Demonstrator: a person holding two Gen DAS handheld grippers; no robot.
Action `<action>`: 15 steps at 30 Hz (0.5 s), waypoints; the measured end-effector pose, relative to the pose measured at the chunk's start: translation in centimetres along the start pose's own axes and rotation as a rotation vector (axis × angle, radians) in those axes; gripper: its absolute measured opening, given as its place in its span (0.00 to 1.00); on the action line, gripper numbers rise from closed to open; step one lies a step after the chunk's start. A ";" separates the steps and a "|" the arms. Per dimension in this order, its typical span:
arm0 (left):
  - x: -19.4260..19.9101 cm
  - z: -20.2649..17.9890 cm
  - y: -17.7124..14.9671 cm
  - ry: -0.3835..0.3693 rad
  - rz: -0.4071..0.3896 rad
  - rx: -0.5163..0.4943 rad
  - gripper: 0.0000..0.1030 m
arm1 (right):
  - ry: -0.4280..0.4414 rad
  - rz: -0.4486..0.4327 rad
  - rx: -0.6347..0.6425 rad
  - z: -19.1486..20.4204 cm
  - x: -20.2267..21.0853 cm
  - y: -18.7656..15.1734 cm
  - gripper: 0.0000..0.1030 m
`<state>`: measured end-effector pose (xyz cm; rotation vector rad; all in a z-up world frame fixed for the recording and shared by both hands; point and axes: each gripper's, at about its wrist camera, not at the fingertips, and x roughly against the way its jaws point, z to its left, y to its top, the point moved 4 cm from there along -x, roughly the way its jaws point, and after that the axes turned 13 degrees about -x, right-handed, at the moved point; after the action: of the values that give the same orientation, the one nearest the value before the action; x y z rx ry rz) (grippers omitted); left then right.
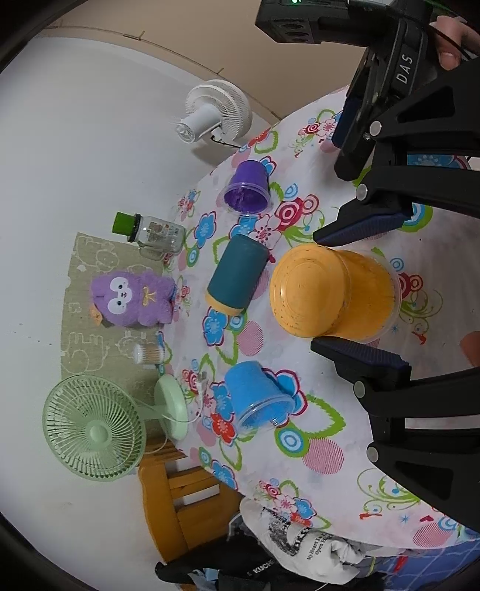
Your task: Flip cup upside down
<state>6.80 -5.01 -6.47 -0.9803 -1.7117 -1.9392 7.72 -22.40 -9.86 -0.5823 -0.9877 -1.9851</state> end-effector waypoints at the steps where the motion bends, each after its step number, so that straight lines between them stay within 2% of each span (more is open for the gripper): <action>1: 0.1 0.0 0.0 0.001 -0.003 0.002 0.51 | 0.001 -0.001 0.001 0.0 0.0 0.0 0.85; 15: -1.2 -0.1 -1.1 -0.011 0.040 0.014 0.51 | -0.005 0.006 0.001 0.0 -0.2 -0.4 0.85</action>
<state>6.82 -5.11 -8.11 -1.0145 -1.6968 -1.8976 7.49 -22.18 -10.12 -0.5890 -0.9894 -1.9785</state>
